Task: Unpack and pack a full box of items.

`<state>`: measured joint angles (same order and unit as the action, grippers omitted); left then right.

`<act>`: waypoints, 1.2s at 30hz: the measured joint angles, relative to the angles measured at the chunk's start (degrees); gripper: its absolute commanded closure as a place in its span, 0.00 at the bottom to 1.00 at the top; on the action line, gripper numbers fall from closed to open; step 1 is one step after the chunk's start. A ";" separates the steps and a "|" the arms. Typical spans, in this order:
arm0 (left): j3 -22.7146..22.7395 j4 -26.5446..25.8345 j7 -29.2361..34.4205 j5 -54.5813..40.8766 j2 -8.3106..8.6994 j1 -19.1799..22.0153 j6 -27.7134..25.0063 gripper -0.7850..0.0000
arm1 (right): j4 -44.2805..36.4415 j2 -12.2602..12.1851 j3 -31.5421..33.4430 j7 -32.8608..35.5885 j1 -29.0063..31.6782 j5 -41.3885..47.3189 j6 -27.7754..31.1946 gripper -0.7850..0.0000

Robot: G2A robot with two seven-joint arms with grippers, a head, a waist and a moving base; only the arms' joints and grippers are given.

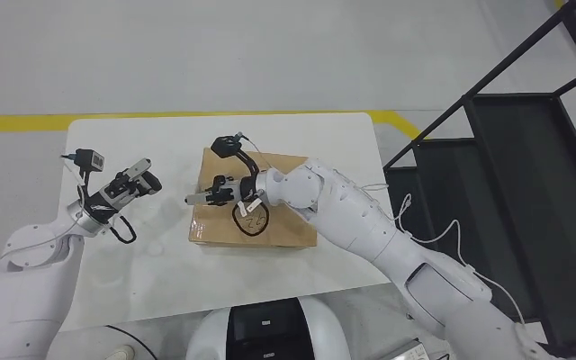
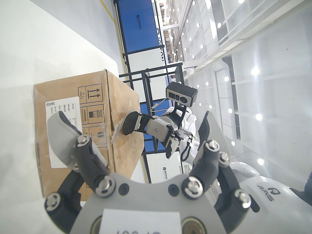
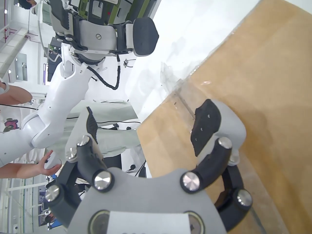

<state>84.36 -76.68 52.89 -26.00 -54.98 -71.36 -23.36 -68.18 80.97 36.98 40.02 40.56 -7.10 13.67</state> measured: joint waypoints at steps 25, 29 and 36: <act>0.59 -1.69 -0.91 0.82 -0.10 -0.75 1.67 0.00 | 8.52 3.85 3.03 -2.43 -0.81 12.84 1.88 0.00; 0.36 -1.40 -0.58 0.61 -0.18 -0.34 1.72 0.00 | 3.00 2.21 7.07 -0.79 3.13 14.54 0.17 0.00; -0.42 -0.43 0.08 0.38 -0.37 0.59 1.54 0.00 | -4.59 -1.19 14.74 1.62 11.51 12.97 -8.48 0.00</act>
<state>83.94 -77.11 52.97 -25.63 -55.35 -70.77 -21.81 -72.77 79.78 51.71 41.64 52.07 5.87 5.19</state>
